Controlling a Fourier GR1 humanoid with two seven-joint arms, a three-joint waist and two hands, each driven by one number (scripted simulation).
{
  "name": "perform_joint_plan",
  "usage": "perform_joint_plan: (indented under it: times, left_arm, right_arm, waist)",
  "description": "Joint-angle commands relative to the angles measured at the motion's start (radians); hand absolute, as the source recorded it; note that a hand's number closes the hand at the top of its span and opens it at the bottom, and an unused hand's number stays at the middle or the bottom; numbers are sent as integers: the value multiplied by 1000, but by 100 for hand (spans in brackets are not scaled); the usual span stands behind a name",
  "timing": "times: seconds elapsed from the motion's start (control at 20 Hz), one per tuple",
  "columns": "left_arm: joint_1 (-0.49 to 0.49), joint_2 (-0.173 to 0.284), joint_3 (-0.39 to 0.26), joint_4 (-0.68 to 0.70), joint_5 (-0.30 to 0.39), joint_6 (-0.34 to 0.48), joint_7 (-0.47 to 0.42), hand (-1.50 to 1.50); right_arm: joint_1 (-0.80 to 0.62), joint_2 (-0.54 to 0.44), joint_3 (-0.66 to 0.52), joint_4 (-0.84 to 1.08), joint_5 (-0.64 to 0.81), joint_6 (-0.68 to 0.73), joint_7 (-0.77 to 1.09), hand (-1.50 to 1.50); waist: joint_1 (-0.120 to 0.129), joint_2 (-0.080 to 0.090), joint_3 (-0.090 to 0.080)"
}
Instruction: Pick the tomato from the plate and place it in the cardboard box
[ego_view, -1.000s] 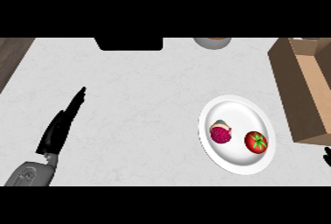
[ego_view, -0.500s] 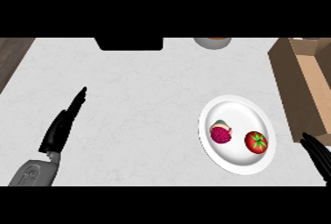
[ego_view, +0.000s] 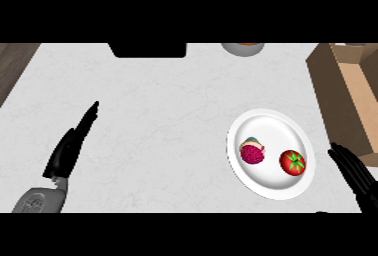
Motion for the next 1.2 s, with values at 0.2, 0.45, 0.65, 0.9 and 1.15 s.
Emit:
perform_joint_plan:
  times: [0.2,0.45,0.65,0.9,1.15]
  left_arm:
    - [24,-48,12,-4,-63,-15,-17,0]
    - [-42,-54,75,67,-73,-33,-37,0]
    - [23,-113,7,-31,-125,-1,16,0]
    - [8,-110,35,-79,-121,-16,73,0]
    - [6,-118,47,15,-126,-33,-25,0]
  right_arm:
    - [-16,54,36,71,100,-66,8,-150]
    - [-66,67,36,105,117,-66,46,-150]
    - [-177,78,55,189,146,-66,80,-150]
    - [-128,89,80,192,142,-64,30,-150]
    - [-227,53,32,282,118,-43,32,-150]
  waist:
    - [-1,0,0]
    - [-2,0,0]
    - [3,0,0]
    - [1,0,0]
    - [1,1,0]
